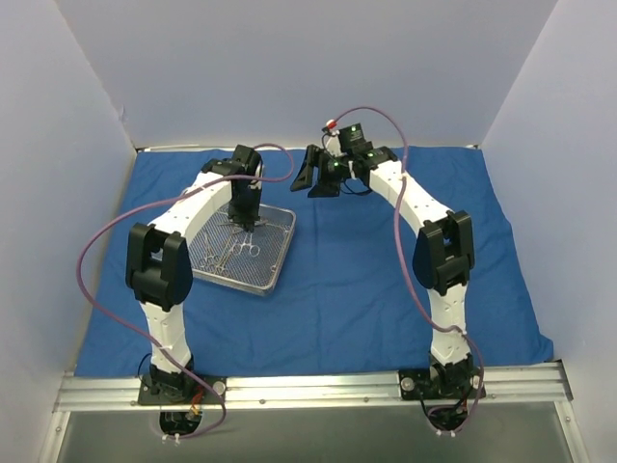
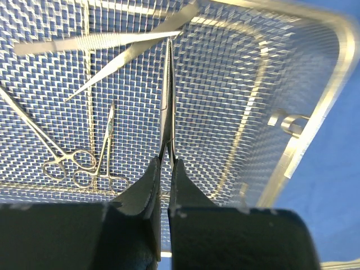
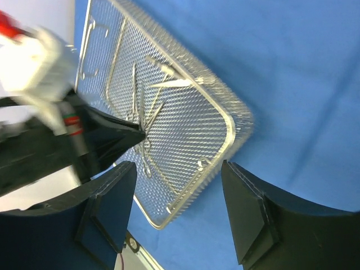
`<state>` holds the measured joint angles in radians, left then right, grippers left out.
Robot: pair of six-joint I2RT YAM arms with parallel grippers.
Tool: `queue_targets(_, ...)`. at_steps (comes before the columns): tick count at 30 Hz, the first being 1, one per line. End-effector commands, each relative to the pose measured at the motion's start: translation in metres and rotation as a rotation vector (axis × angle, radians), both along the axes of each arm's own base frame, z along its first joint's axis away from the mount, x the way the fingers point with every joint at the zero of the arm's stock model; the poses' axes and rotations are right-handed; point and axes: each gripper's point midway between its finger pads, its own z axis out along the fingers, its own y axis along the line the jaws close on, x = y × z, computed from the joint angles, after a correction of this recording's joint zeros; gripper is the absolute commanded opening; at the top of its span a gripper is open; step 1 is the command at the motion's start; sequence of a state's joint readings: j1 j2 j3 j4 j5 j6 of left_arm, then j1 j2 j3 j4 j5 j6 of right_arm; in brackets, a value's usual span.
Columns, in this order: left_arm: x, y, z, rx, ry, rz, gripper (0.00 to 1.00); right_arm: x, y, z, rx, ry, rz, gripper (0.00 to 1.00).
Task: Open and lay out the surgical kit
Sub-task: Pick up the medical item from the container, then place the medical item in the surgical kit.
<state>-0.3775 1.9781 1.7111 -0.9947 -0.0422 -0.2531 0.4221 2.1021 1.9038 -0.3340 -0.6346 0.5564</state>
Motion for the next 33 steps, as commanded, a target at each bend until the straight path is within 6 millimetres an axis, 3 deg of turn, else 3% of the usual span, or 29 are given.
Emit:
queue_targets(1,0.002,-0.006,0.041,-0.055,-0.071,-0.015,0.02,-0.018,0.032,-0.004,0.026,0.023,0.095,0.62)
queue_targets(4,0.000,-0.007,0.049,-0.078,-0.089,-0.012,0.02,-0.022,0.049,-0.010,0.052,0.036,0.117,0.62)
queue_targets(13,-0.005,-0.018,0.063,-0.151,-0.096,-0.026,0.02,-0.023,0.078,0.003,0.130,0.009,0.139,0.61)
queue_targets(24,-0.006,-0.022,0.064,-0.180,-0.100,-0.027,0.02,-0.022,0.080,0.001,0.120,0.017,0.121,0.59)
queue_targets(33,-0.006,-0.030,0.071,-0.225,-0.118,-0.033,0.02,-0.021,0.096,-0.002,0.121,0.050,0.115,0.53)
